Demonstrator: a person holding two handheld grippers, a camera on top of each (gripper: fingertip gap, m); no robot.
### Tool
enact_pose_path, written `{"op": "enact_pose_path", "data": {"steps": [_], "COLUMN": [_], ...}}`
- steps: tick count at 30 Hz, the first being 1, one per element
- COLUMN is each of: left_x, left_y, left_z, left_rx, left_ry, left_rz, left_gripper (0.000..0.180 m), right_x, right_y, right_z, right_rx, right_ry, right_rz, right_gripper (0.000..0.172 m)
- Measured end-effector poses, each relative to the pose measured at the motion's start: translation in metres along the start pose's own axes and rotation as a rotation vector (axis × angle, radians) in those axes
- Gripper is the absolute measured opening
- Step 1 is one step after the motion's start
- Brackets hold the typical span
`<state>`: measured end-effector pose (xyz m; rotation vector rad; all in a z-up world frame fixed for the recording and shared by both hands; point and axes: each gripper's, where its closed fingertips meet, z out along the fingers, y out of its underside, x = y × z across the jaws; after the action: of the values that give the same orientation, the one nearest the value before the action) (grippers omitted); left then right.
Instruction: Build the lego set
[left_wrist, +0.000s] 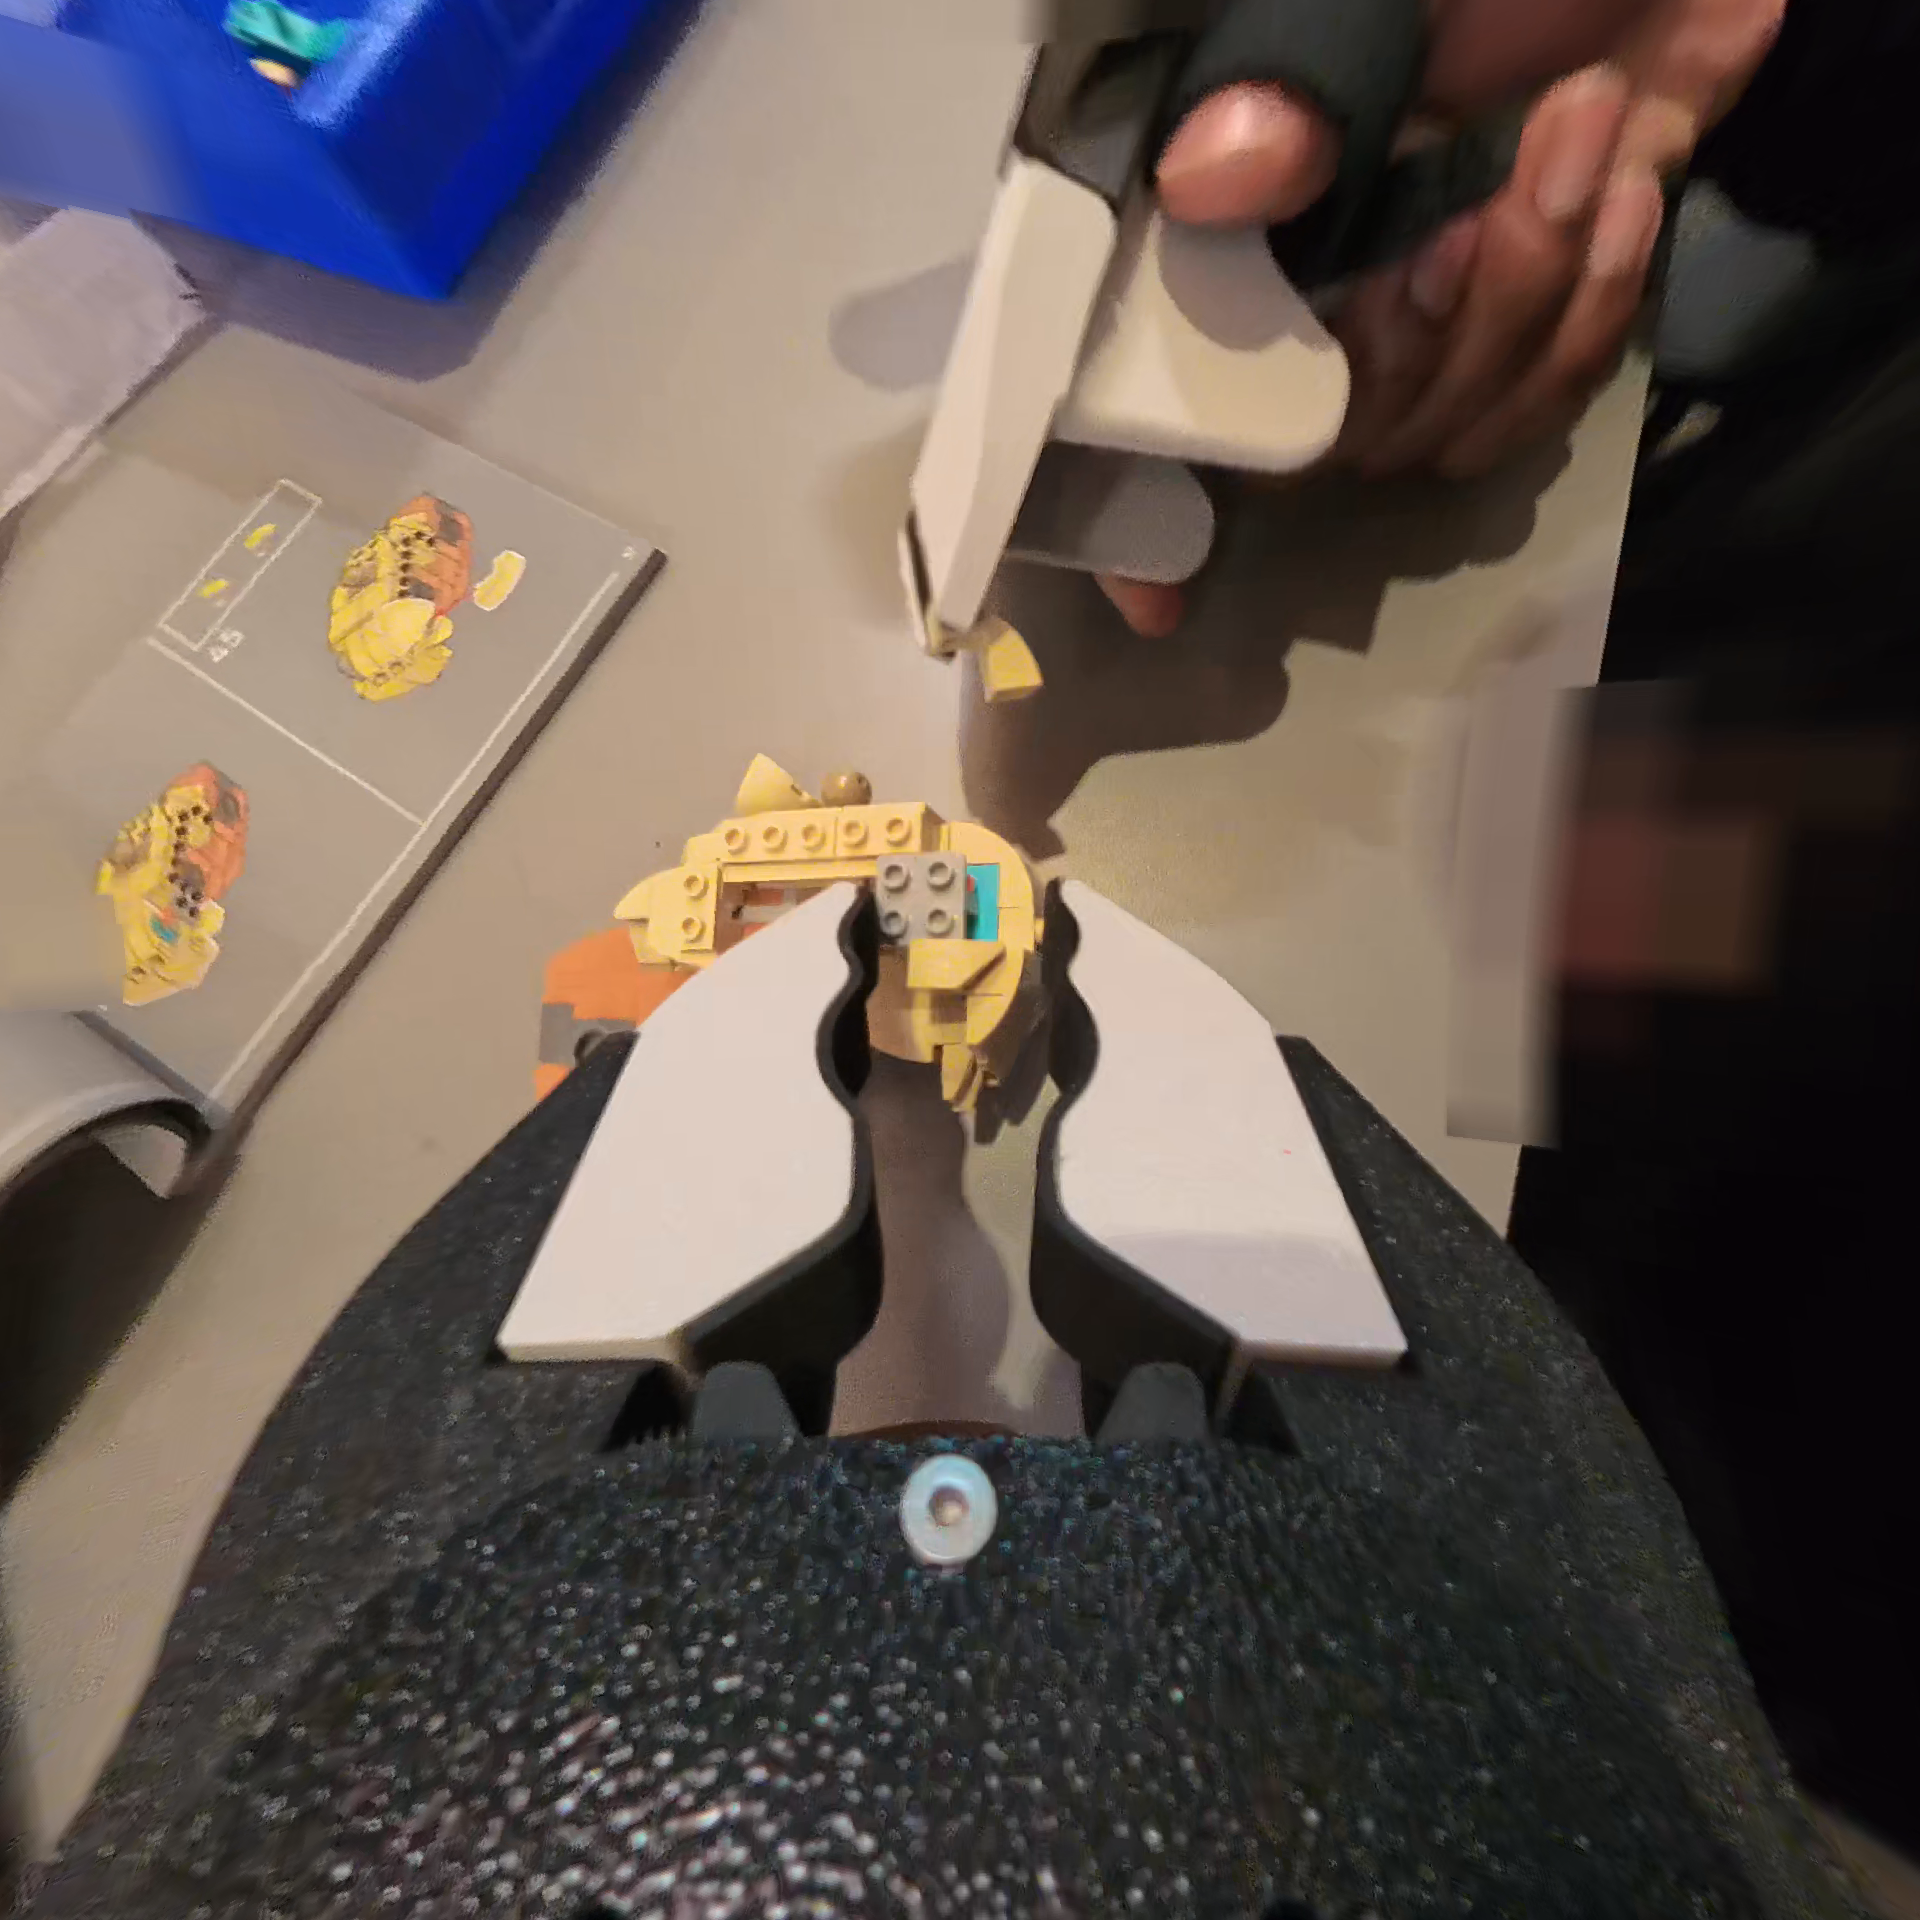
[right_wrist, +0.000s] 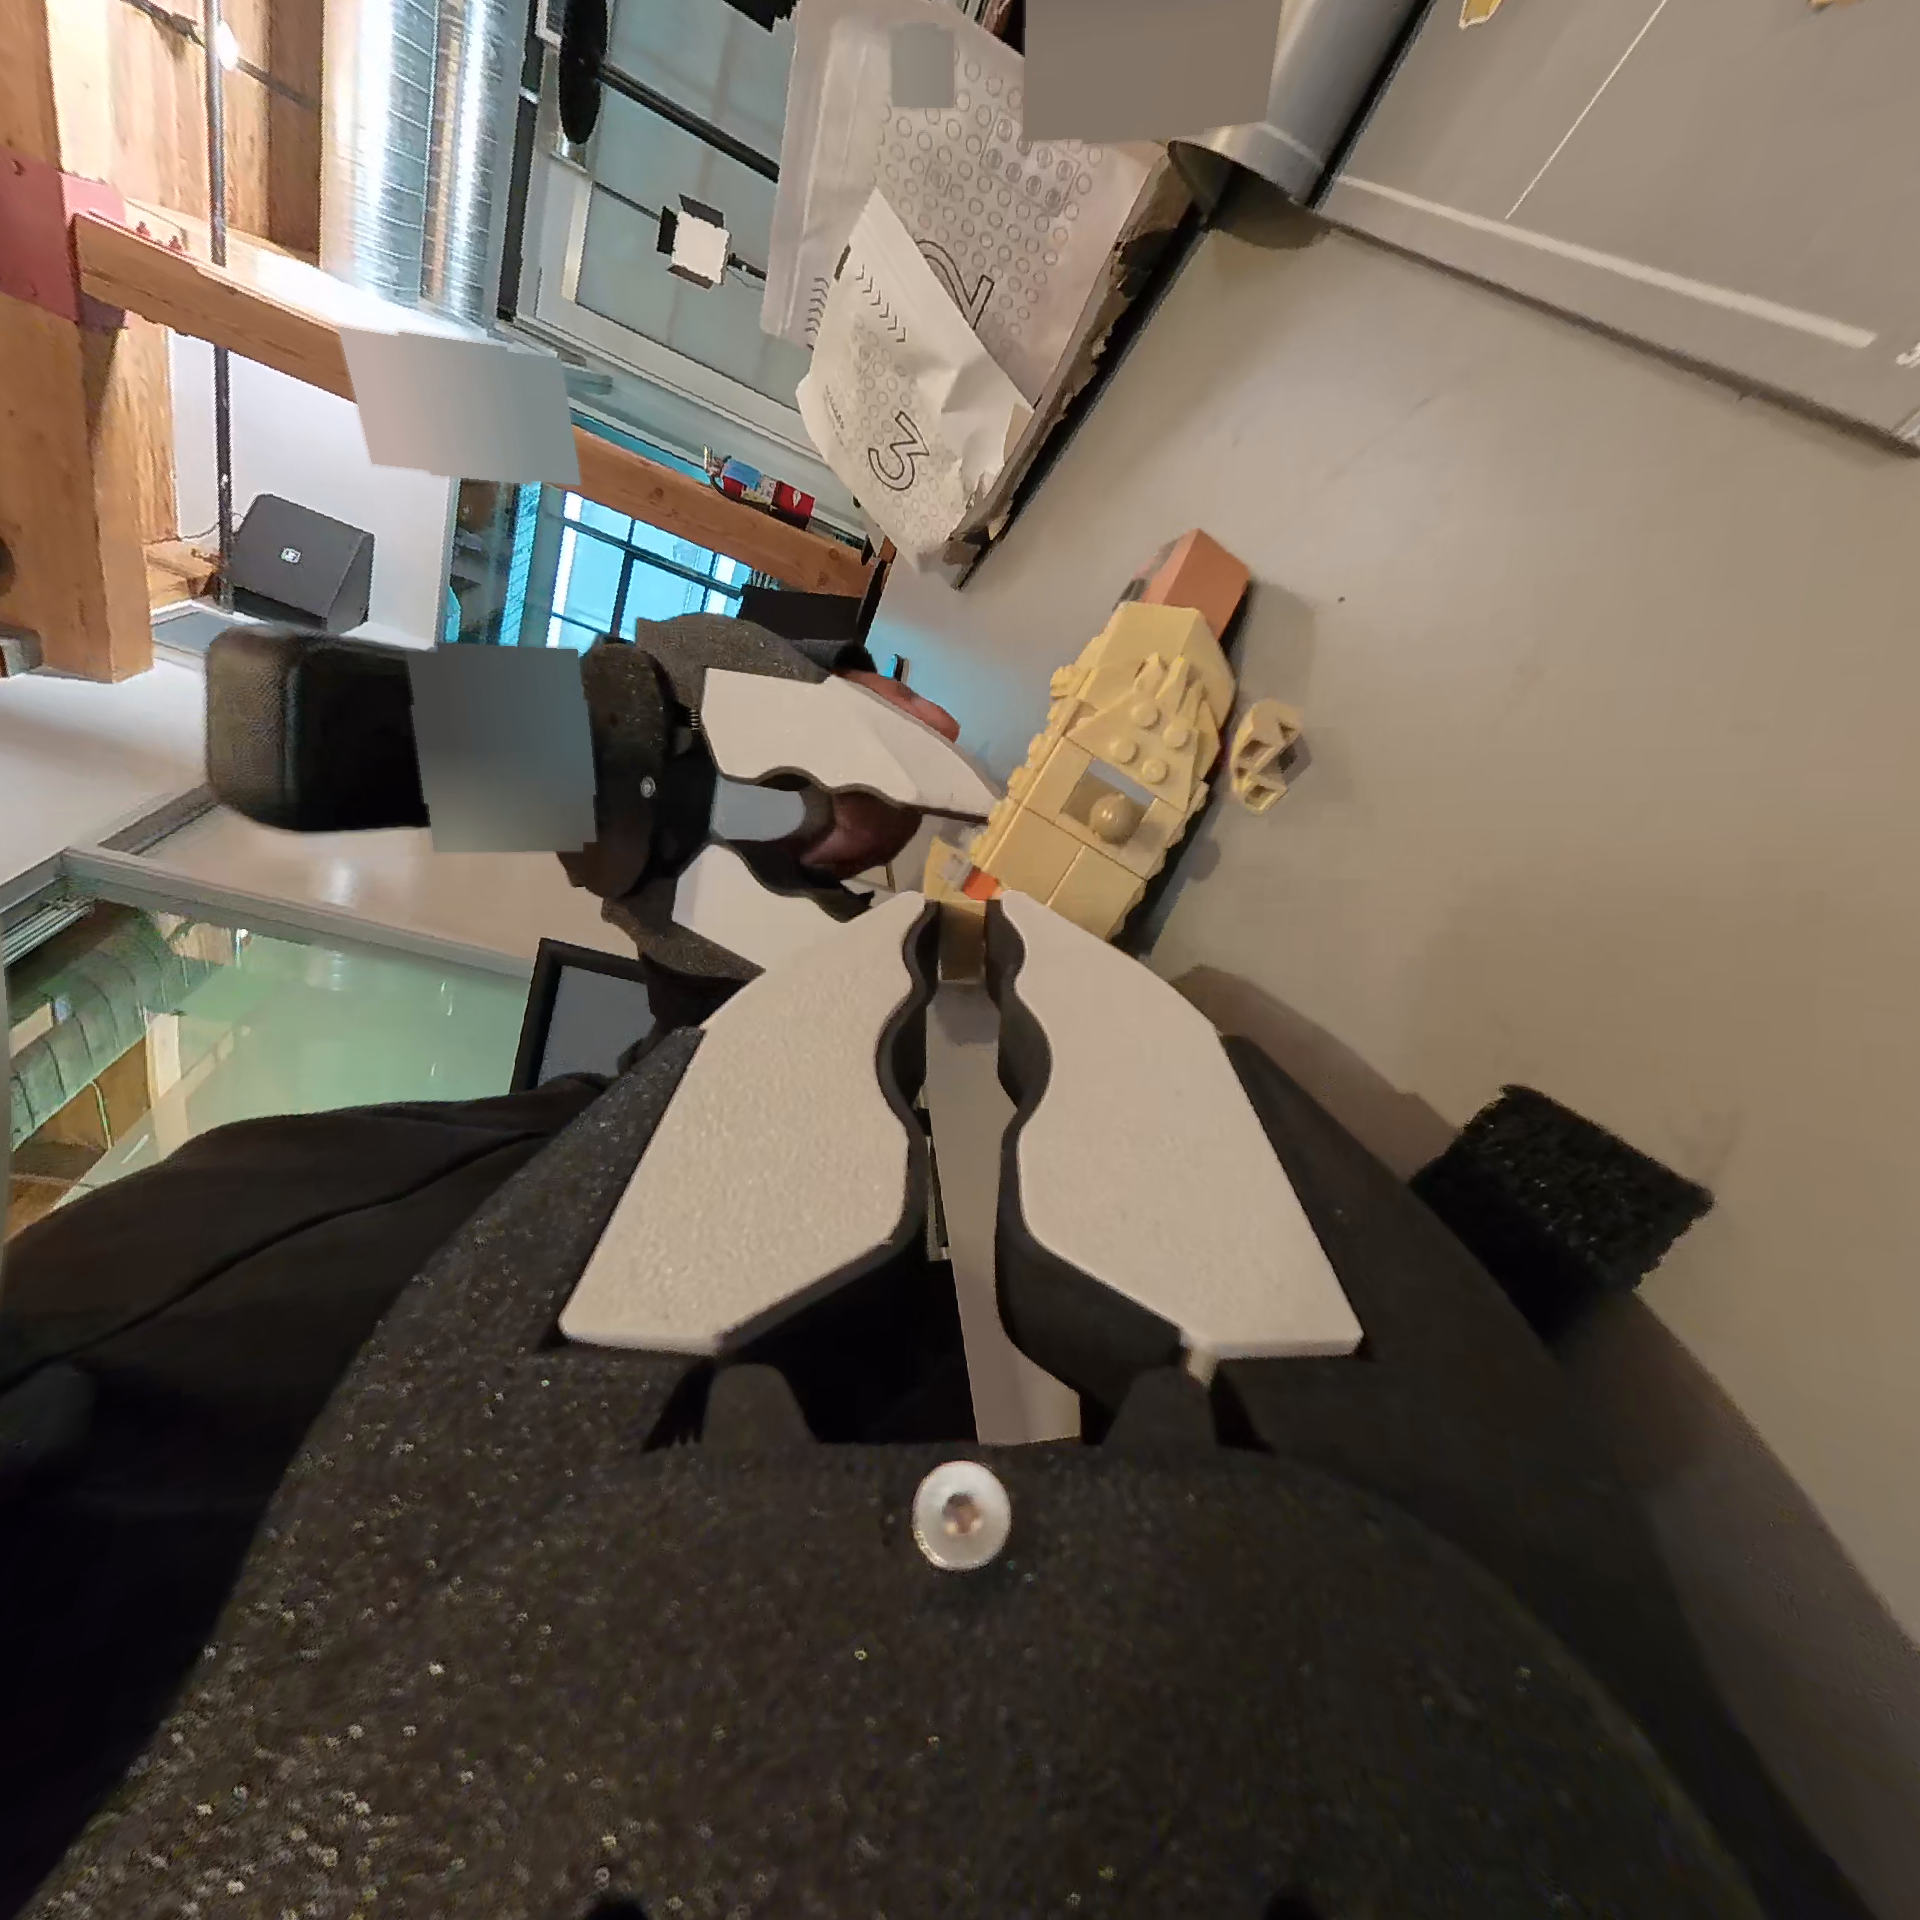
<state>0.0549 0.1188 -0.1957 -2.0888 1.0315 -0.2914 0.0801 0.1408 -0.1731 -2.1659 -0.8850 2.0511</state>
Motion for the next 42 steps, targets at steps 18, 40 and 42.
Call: {"op": "enact_pose_path", "data": {"steps": [18, 40, 42], "left_x": [-0.001, -0.035, -0.043], "left_y": [-0.010, -0.009, -0.008], "left_z": [-0.011, -0.039, -0.029], "left_rx": [0.260, 0.013, -0.064], "left_ry": [0.049, 0.182, 0.291], "left_rz": [-0.300, 0.488, 0.589], "left_gripper": [0.027, 0.052, 0.043], "right_x": [0.003, 0.004, 0.004], "right_y": [0.018, 0.026, 0.022], "right_z": [0.017, 0.018, 0.014], "right_rx": [-0.015, -0.003, 0.015], "right_ry": [0.098, 0.157, 0.154], "right_rz": [0.001, -0.019, -0.029], "right_gripper": [0.008, 0.008, 0.008]}}
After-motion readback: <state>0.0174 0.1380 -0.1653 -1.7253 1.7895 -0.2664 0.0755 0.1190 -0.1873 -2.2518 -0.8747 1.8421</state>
